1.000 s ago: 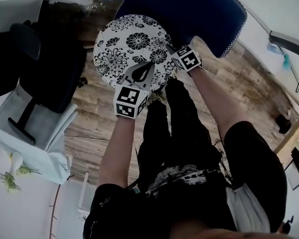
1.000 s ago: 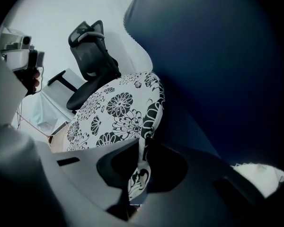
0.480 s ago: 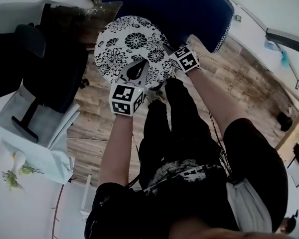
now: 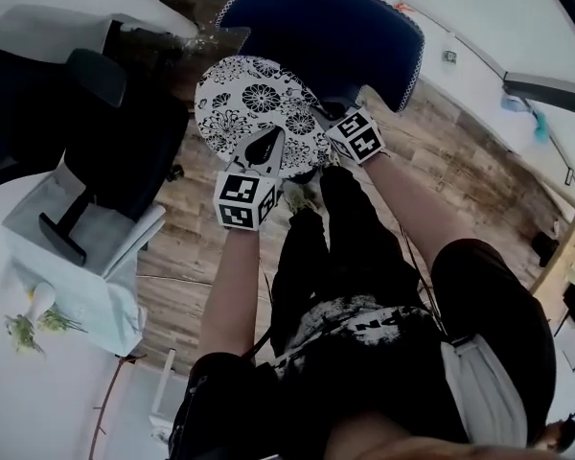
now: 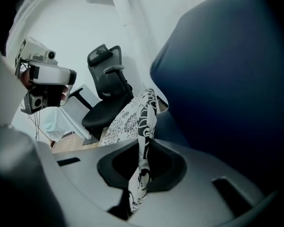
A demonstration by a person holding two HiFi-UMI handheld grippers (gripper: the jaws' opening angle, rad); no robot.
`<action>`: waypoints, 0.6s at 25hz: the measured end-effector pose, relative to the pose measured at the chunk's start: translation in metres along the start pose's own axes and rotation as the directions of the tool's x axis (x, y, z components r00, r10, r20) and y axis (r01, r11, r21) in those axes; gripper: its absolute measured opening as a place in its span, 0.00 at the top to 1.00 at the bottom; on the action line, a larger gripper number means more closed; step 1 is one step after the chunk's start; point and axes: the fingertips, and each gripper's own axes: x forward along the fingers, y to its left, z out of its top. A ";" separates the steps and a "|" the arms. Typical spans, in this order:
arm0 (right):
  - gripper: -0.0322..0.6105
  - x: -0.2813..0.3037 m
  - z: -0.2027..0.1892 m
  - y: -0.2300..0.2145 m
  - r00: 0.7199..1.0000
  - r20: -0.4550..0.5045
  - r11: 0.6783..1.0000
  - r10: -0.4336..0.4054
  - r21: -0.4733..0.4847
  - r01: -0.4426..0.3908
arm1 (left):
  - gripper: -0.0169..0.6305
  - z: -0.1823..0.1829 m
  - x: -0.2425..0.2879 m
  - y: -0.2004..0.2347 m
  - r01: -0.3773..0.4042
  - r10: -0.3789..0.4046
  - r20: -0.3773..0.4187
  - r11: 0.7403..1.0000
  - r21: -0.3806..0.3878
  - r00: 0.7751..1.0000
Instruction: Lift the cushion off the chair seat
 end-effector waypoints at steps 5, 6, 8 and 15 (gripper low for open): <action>0.90 -0.027 0.028 0.019 0.999 0.045 1.000 0.011 -0.013 -0.010 | 0.95 0.019 -0.025 -0.002 -0.034 0.034 0.043 0.999 -0.008 0.998; 0.90 -0.033 0.035 0.023 0.998 0.055 1.000 0.012 -0.019 -0.011 | 0.95 0.022 -0.031 -0.002 -0.042 0.042 0.052 0.999 -0.011 0.998; 0.90 -0.046 0.049 0.032 0.997 0.080 0.999 0.014 -0.030 -0.011 | 0.95 0.028 -0.044 -0.002 -0.058 0.059 0.069 0.998 -0.016 0.996; 0.90 -0.094 0.104 0.048 0.981 0.194 0.998 0.001 -0.057 0.010 | 0.95 0.050 -0.080 -0.006 -0.092 0.092 0.115 0.996 -0.002 0.989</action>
